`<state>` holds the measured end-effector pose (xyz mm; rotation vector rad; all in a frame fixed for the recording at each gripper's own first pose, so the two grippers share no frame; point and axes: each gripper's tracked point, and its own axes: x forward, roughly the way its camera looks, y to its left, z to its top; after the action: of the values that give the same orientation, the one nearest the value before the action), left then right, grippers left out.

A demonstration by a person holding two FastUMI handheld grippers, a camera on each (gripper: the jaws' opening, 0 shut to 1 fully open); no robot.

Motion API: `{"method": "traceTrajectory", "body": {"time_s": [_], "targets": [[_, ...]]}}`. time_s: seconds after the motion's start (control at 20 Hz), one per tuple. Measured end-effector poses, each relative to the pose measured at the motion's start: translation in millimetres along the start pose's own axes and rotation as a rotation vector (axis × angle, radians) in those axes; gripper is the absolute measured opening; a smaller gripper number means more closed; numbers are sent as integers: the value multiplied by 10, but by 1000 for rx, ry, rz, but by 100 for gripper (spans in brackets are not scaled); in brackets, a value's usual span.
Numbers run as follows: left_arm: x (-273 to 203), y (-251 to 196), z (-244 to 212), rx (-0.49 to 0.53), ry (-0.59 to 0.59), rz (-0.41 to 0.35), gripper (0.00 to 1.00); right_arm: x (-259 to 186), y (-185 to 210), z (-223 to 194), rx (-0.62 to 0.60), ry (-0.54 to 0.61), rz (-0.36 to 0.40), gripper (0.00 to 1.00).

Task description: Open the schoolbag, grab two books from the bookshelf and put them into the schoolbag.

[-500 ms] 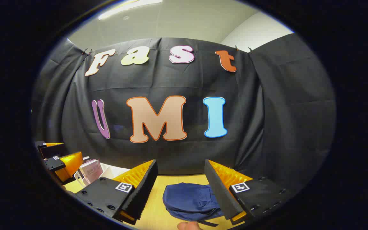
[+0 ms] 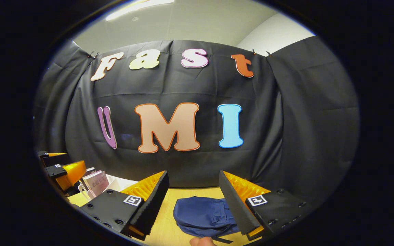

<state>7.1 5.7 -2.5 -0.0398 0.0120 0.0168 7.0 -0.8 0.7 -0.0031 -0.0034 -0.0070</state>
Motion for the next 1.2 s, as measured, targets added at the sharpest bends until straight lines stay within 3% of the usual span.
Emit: {"method": "traceTrajectory", "body": {"time_s": [0.15,0.2,0.25,0.3,0.5,0.65,0.75,0.8,1.0,1.15,1.2], "targets": [[14,6,-18,-1,5,0,98,25,-10,-32,0,5,-2,92],[17,3,-11,2,4,1,100,25,-4,-28,-1,6,-3,95],[24,17,-5,3,-3,4,96,31,-15,-36,-2,4,-3,92],[38,15,2,7,-3,4,96,46,-9,-29,-3,3,-4,95],[89,25,30,26,-15,7,96,104,1,-30,-3,-1,-2,92],[111,29,45,29,-24,8,96,135,-3,-53,-22,2,-2,99],[128,22,37,32,-21,9,100,144,10,-96,-47,7,11,95],[140,22,44,33,-23,11,96,161,17,-101,-67,6,22,93],[171,54,44,37,-23,21,100,223,51,-159,-210,-13,57,92],[179,91,26,41,-22,30,93,241,140,-308,-355,-25,105,92],[183,95,25,41,-19,31,96,241,171,-372,-412,-26,125,92]]}}
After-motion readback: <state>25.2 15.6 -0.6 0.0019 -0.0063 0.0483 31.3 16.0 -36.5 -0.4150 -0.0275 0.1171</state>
